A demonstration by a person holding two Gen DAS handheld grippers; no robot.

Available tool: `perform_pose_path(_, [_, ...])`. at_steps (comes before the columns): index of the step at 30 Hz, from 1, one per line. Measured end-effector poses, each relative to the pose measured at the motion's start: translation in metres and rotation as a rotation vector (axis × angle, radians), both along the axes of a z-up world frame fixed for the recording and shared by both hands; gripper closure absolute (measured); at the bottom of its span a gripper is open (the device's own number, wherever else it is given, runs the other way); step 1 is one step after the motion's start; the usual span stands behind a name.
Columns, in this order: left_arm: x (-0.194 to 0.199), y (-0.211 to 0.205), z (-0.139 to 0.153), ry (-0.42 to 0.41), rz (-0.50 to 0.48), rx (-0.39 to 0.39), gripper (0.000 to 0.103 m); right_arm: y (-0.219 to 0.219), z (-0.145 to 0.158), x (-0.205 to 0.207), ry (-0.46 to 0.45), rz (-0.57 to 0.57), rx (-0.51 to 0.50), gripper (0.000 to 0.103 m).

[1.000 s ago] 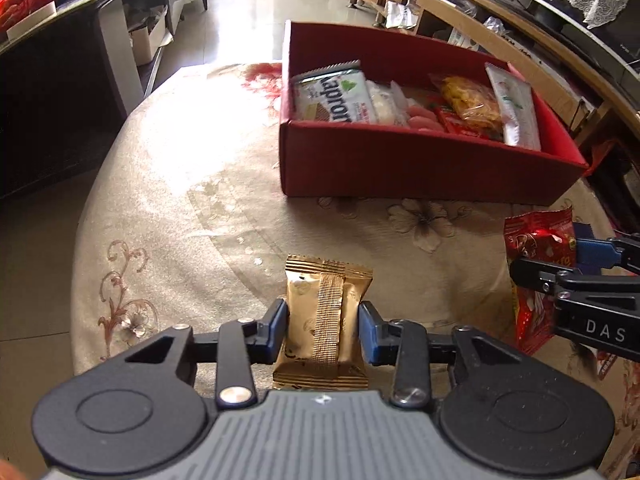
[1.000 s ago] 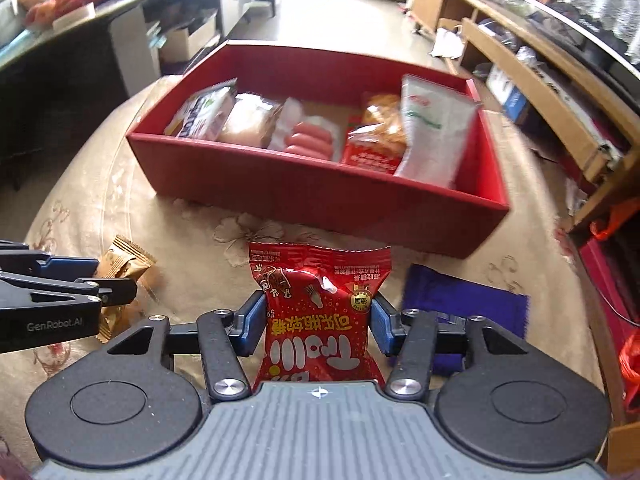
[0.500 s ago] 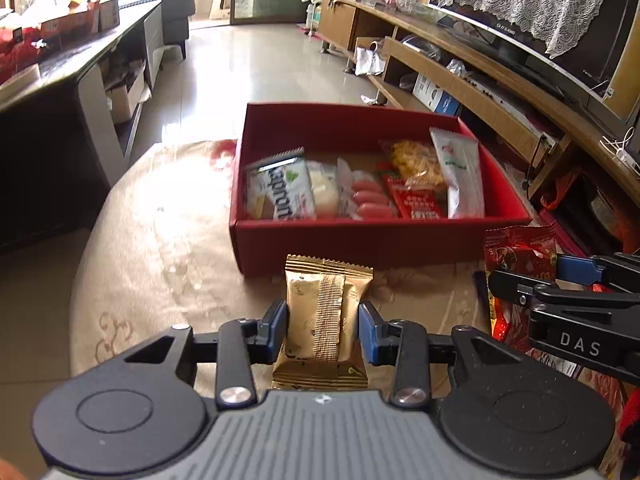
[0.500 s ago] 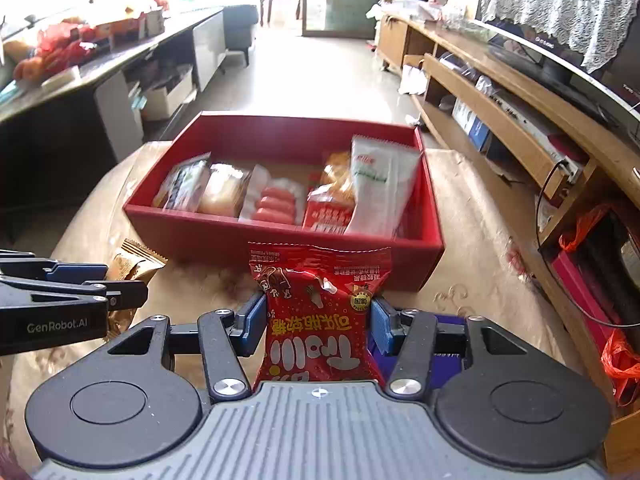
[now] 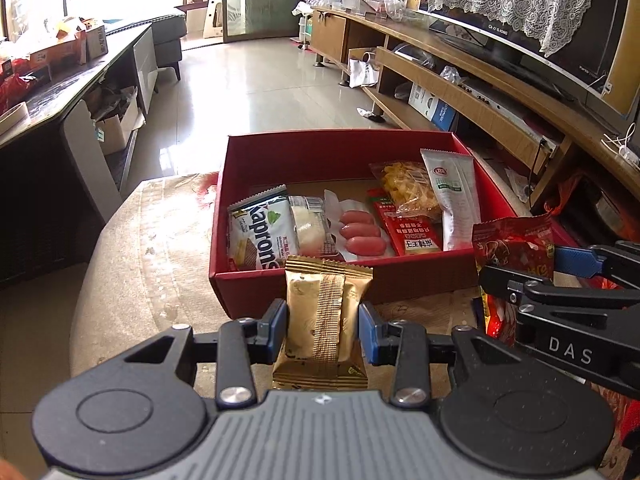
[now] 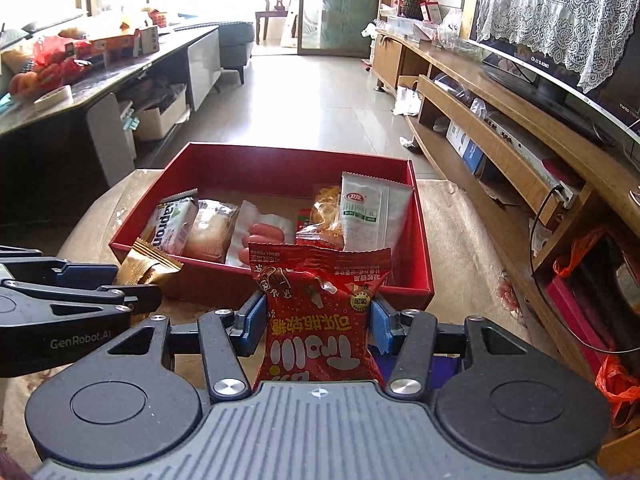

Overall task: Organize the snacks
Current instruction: 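Carry the gold packet and the red candy bag over the red box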

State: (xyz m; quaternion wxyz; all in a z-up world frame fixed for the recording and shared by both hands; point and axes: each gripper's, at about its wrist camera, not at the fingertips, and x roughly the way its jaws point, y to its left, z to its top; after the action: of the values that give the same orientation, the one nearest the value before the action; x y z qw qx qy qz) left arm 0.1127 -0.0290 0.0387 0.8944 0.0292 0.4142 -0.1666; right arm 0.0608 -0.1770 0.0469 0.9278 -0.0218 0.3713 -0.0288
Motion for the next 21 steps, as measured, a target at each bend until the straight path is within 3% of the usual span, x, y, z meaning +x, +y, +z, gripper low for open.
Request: perform_pose_path(21, [0.0054,-0.0028,0.0035,-0.014,0.006,0.013,0.07,-0.0027,0.0025,0.0014,-0.019,-0.014,0.004,0.043])
